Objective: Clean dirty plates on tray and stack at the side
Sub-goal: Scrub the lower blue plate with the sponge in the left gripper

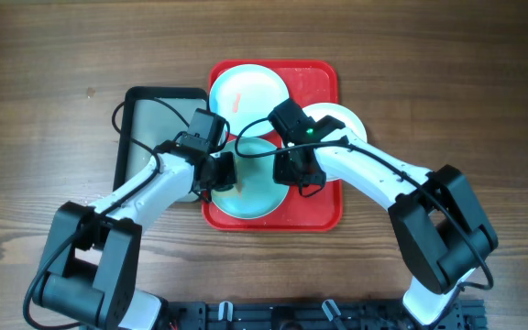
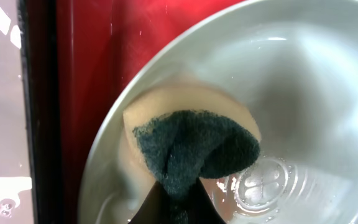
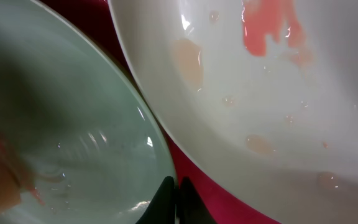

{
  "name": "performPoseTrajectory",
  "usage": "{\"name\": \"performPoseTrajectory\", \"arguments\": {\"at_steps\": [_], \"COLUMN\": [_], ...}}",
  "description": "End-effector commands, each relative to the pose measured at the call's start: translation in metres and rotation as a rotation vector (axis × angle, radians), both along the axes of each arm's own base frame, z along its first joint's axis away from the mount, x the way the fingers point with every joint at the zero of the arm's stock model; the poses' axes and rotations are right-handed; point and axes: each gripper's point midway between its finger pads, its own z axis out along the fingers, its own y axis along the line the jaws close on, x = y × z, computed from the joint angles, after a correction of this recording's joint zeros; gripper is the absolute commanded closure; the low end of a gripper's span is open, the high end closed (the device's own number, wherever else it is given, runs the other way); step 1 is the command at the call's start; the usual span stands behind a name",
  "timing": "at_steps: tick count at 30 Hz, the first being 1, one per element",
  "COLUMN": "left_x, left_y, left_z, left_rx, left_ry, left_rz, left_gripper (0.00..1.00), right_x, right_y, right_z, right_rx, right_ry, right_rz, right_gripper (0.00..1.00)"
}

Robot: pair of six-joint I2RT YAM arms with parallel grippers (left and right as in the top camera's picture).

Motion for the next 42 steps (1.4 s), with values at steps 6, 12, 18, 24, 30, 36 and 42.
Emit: {"name": "performPoseTrajectory", "arguments": {"at_steps": [6,12,18,24,30,36,42], "left_x": [-0.019,-0.029,-0.037,-0.043,-0.046,-0.047,-0.049], "left_y": [0.006,-0.006,-0.01,-0.019,-0.024,-0.023,-0.025], "left_z": [-0.022,-0.023,-0.025,-0.022,-0.021,-0.022,-0.023], "left_rx": [0.013,-0.06,-0.089,-0.148,-0.178,-0.178,-0.17], "left_ry": [0.043,0.084,0.115,0.141,0.163,0.173,0.168], "left_rz": [0.022,0.004,-0.004,-0.02,-0.002,0.016,0.004], "left_gripper": [0.96,0.96,0.96,0.96,0.96,0.96,0.96], "right_x": [0.005,0.002,0.001,0.001,-0.001,0.0,-0.001], "right_y": [-0.001,0.002,0.005,0.006,0.01,0.011,0.013], "right_z": [0.01,0.009,0.01,0.01,0.01,0.011,0.011], "right_rx": [0.008,0.008,0.013,0.017,0.04,0.042,0.055], "right_ry": [-0.03,-0.029,-0.033,-0.03,-0.019,-0.022,-0.015], "right_rz": [-0.027,-0.016,-0.015,-0.014,-0.01,-0.01,-0.007], "right_gripper": [0.96,0.96,0.96,0.96,0.96,0.96,0.96]}}
